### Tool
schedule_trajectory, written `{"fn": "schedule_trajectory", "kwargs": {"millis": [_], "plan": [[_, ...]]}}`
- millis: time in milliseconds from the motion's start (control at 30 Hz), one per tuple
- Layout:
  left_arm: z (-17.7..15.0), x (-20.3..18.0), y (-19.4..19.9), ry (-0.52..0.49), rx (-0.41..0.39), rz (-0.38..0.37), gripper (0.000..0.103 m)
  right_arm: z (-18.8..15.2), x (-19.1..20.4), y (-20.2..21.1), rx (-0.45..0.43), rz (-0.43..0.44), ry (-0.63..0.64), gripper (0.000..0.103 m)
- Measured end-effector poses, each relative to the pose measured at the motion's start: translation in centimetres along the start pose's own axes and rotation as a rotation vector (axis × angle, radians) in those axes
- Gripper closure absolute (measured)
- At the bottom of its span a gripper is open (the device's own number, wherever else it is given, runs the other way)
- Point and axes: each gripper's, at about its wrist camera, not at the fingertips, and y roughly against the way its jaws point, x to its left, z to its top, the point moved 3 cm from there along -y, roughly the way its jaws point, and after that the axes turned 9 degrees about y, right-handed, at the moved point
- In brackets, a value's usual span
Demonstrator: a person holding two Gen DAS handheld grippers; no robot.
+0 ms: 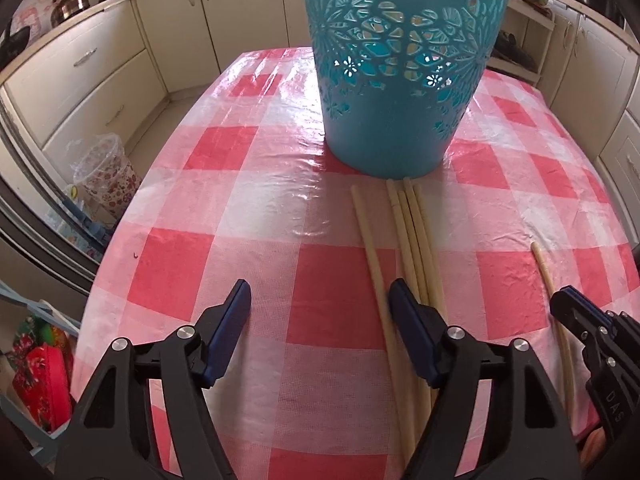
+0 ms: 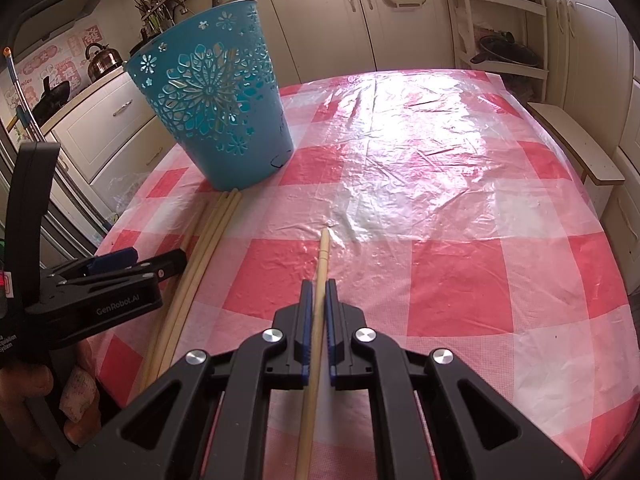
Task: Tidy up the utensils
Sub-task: 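Close the left tool on a loose wooden stick while right tool holds its stick, then lift the stick with the left tool over the teal basket and open it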
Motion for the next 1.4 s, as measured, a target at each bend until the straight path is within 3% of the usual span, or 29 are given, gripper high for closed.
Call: {"fn": "schedule_trajectory", "kwargs": {"millis": [133,233,300,367,467,533,700,833,867,933,967,1133,1167,1233,1267,1367,1400], "plan": [[0.3,0.2,-0.1,-0.005,0.004,-0.002,0.039,0.0,0.1,0.0,-0.003,-0.001,0.003,0.096],[0.7,-0.2,-0.1,-0.034,0.003,-0.037,0.063,0.0,0.0,0.0,-0.005,-0.001,0.004,0.095],[0.9,-0.5,-0.1,-0.069,0.009,-0.072,0.085,0.0,0.0,-0.1,-0.005,0.000,0.003,0.095],[1.0,-0.3,-0.1,-0.088,0.028,-0.114,0.095,0.0,0.0,-0.1,-0.005,0.001,0.003,0.095],[1.1,0.2,-0.1,-0.115,0.057,-0.148,0.097,0.0,0.0,0.0,-0.005,0.001,0.002,0.095],[1.3,0.6,-0.1,-0.117,0.075,-0.133,0.097,0.0,0.0,0.0,-0.006,0.000,0.003,0.095],[2.3,0.8,-0.9,-0.098,0.063,-0.047,0.075,0.0,0.6,-0.1,-0.013,0.005,0.029,0.083],[2.7,0.6,-1.3,-0.095,0.049,-0.039,0.074,0.0,1.0,-0.1,-0.019,-0.010,0.060,0.080],[2.8,0.5,-1.4,-0.096,0.047,-0.043,0.078,0.0,1.0,-0.1,-0.021,-0.010,0.060,0.080],[2.8,0.7,-1.3,-0.096,0.045,-0.059,0.096,0.1,1.0,-0.2,-0.023,-0.015,0.062,0.080],[2.8,0.9,-1.3,-0.091,0.044,-0.058,0.098,0.1,1.1,-0.2,-0.024,-0.021,0.068,0.080],[2.7,1.7,-1.2,-0.065,0.054,-0.056,0.097,0.0,1.8,-0.5,-0.023,-0.072,0.133,0.082],[2.8,1.7,-1.3,-0.065,0.056,-0.049,0.094,0.1,1.9,-0.5,-0.022,-0.079,0.142,0.082],[3.0,1.9,-1.4,-0.072,0.048,0.000,0.078,0.3,1.9,-0.7,-0.019,-0.088,0.146,0.082],[3.1,1.9,-1.5,-0.074,0.046,0.000,0.076,0.4,1.9,-0.8,-0.017,-0.094,0.150,0.082],[3.3,2.5,-1.4,-0.052,0.066,-0.049,0.098,0.4,1.8,-0.9,-0.014,-0.123,0.159,0.094],[3.2,2.8,-1.3,-0.040,0.068,-0.053,0.098,0.4,1.4,-0.8,-0.013,-0.118,0.144,0.097]]}}
